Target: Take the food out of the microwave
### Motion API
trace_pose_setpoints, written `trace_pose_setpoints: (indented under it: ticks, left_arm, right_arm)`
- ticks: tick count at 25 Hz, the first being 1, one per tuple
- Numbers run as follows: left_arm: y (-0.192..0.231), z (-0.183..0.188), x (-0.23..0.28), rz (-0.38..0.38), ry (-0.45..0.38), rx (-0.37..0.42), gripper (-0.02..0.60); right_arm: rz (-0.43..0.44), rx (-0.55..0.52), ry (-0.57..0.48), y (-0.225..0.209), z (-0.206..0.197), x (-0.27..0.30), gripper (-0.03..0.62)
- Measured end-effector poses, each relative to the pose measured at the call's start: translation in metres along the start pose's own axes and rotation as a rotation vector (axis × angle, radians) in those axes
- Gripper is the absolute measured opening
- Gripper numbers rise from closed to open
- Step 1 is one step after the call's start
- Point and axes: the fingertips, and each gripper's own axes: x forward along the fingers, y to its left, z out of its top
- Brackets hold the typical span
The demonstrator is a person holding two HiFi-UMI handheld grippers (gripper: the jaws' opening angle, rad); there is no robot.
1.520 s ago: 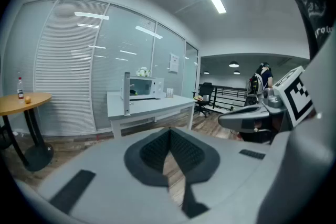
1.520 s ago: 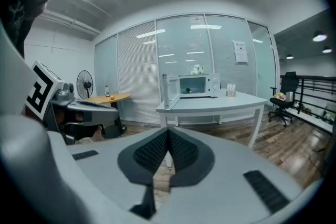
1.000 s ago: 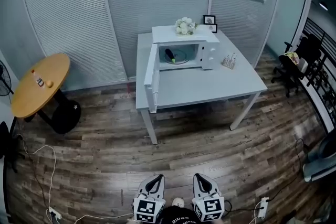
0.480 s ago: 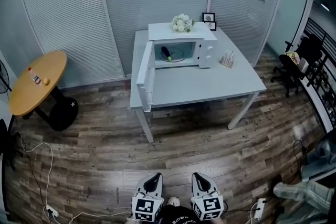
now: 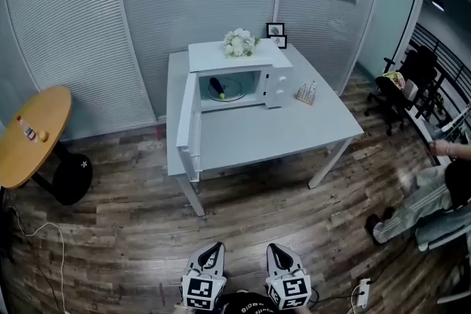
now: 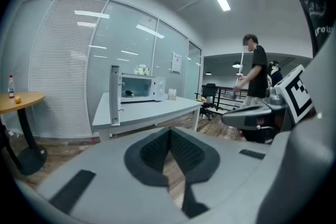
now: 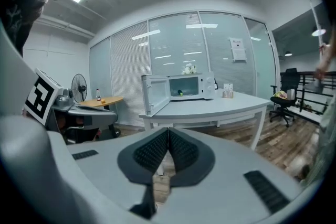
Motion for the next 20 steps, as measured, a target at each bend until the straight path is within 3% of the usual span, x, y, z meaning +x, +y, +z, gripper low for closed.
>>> trace_pose_setpoints:
  ticks: [11,20]
  left_arm:
    - [0.058,0.027,0.063,-0.118,0.002,0.048,0.008]
    - [0.082,0.037,0.091,-0.205,-0.004,0.089,0.008]
  right_arm:
    - [-0.088,0.028,0.002,0.001,0.026,0.074,0.005]
    - [-0.157,0.063,-0.011,0.008,0.036,0.104,0.005]
